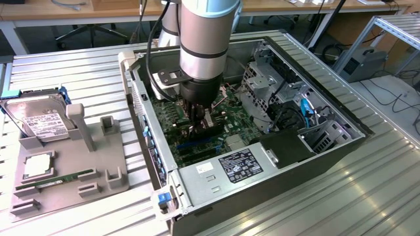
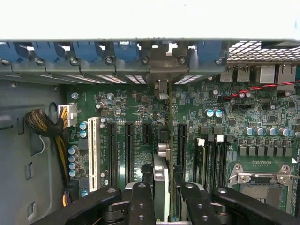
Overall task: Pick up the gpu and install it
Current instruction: 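Insert the gpu into the slot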
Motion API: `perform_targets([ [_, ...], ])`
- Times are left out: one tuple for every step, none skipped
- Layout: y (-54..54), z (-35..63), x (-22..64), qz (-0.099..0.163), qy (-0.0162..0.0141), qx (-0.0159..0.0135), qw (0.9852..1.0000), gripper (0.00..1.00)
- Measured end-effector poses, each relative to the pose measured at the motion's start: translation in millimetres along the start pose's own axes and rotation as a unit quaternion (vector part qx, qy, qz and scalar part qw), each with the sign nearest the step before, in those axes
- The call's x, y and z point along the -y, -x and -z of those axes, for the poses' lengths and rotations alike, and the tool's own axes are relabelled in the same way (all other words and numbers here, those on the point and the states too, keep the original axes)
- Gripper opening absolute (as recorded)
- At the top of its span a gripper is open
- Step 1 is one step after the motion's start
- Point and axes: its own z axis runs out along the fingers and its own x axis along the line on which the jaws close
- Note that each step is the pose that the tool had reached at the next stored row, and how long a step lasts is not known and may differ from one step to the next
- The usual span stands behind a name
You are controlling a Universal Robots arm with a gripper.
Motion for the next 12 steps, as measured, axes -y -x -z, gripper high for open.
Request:
perform_targets([
  [0.0,-0.3,0.0,0.0,0.0,0.0,1.0,0.27],
  [0.0,-0.6,0.0,0.0,0.0,0.0,1.0,0.27],
  [0.0,-1.2,-0.1,0.0,0.0001,-0.0001,1.0,0.27],
  [0.0,-1.5,-0.1,0.0,0.0001,-0.0001,1.0,0.27],
  [0.0,-1.7,-0.1,0.0,0.0001,-0.0001,1.0,0.27],
  [0.0,-2.0,-0.1,0.0,0.0001,-0.0001,1.0,0.27],
  [0.1,-2.2,-0.1,0.0,0.0001,-0.0002,1.0,0.27],
  [0.1,-2.5,-0.1,0.0,0.0001,-0.0001,1.0,0.27],
  [0.1,-2.6,-0.1,0.0,0.0001,-0.0001,1.0,0.27],
  [0.1,-2.8,-0.1,0.0,0.0001,-0.0001,1.0,0.27],
  [0.1,-2.9,0.0,0.0,0.0001,-0.0001,1.0,0.27],
  [0.1,-3.0,0.0,0.0,0.0001,-0.0001,1.0,0.27],
])
